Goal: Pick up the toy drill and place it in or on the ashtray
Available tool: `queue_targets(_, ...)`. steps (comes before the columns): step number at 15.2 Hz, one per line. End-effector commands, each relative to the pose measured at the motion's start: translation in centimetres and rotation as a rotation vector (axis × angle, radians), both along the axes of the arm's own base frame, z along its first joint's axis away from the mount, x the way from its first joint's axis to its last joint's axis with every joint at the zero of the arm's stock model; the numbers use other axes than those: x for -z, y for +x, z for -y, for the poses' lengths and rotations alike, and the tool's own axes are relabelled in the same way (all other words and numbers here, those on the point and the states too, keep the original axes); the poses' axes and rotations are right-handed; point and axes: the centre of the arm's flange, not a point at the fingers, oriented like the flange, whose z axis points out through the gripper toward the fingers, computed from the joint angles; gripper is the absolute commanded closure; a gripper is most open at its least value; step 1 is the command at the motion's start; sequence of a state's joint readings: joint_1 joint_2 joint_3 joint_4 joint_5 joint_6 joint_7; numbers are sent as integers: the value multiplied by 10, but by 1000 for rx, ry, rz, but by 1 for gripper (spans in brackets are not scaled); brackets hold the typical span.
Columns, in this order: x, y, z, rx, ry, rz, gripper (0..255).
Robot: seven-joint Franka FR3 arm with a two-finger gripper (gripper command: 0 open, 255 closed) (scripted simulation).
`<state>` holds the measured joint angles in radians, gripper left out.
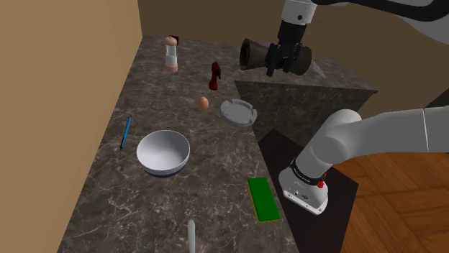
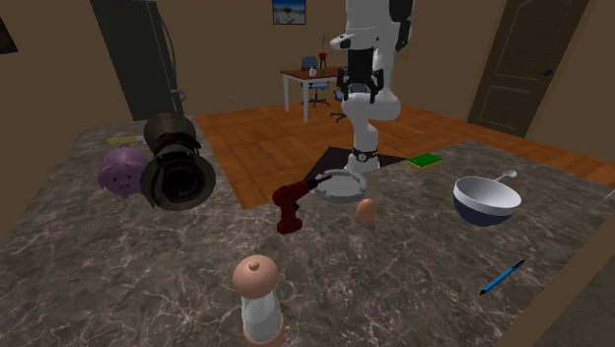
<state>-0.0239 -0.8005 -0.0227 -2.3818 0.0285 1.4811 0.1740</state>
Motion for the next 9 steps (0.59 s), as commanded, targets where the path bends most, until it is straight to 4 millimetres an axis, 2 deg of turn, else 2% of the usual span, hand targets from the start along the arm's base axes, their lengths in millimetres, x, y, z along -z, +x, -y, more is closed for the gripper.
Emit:
queue_targets(1, 0, 0, 0, 0, 0, 0, 0)
queue_targets(9, 43, 89, -1, 97, -53, 43, 0)
